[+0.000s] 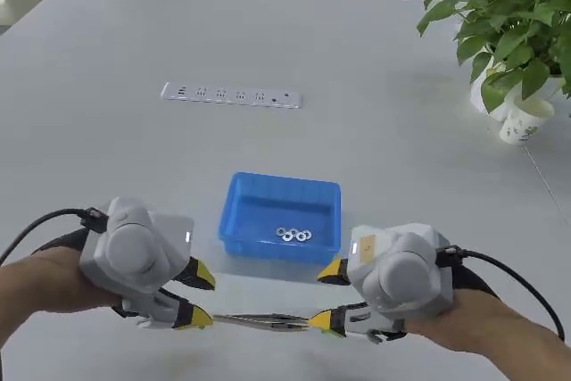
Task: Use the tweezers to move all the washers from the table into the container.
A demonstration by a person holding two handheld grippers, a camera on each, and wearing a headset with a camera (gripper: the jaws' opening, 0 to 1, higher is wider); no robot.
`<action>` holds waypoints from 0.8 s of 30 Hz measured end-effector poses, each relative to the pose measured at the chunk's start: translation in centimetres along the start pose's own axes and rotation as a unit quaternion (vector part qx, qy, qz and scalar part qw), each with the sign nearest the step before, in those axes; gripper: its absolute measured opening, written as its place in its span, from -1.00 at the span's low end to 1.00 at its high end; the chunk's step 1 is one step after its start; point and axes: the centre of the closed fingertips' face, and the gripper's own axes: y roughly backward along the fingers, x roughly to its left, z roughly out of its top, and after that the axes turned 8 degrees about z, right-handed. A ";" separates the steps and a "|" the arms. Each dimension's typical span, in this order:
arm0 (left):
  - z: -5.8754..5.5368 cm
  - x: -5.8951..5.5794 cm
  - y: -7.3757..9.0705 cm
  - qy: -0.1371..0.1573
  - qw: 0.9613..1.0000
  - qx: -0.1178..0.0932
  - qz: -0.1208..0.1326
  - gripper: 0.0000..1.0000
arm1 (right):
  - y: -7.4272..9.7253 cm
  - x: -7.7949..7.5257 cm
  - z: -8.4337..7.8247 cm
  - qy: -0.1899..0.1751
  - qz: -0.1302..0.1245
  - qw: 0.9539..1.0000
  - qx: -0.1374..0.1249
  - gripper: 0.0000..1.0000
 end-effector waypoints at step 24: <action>1.8 1.7 5.2 0.125 0.978 -0.132 0.104 0.43 | 7.2 -1.2 -1.6 -0.096 -0.095 0.984 -0.113 0.55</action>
